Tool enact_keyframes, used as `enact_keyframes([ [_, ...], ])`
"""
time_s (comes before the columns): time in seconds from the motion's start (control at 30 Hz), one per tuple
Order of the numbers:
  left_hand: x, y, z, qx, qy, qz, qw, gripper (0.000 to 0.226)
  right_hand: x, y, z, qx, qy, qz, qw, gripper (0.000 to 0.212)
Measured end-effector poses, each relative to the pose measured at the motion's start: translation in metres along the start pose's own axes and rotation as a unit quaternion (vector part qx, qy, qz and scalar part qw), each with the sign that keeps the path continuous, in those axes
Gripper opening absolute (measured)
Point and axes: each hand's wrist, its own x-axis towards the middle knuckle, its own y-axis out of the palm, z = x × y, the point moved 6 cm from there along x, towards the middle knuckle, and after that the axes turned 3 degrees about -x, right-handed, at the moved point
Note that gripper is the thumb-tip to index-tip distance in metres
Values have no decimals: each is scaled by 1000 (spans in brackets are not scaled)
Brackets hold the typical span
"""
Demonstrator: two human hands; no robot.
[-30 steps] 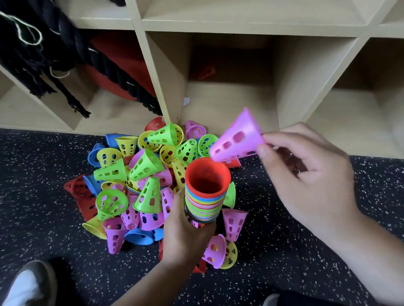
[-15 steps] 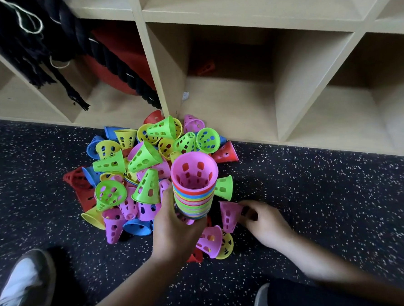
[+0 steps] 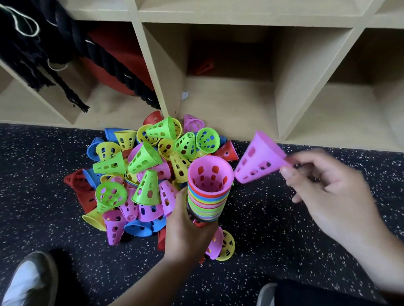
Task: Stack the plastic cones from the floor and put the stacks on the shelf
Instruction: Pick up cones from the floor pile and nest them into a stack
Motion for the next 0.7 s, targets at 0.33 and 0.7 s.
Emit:
enact_keyframes([
  [0.33, 12, -4, -9, 13, 16, -9, 1000, 60, 26, 12, 57, -22, -165, 11, 986, 14],
  [0.7, 13, -15, -11, -15, 21, -18, 1000, 66, 52, 91, -96, -90, 142, 102, 981, 24],
])
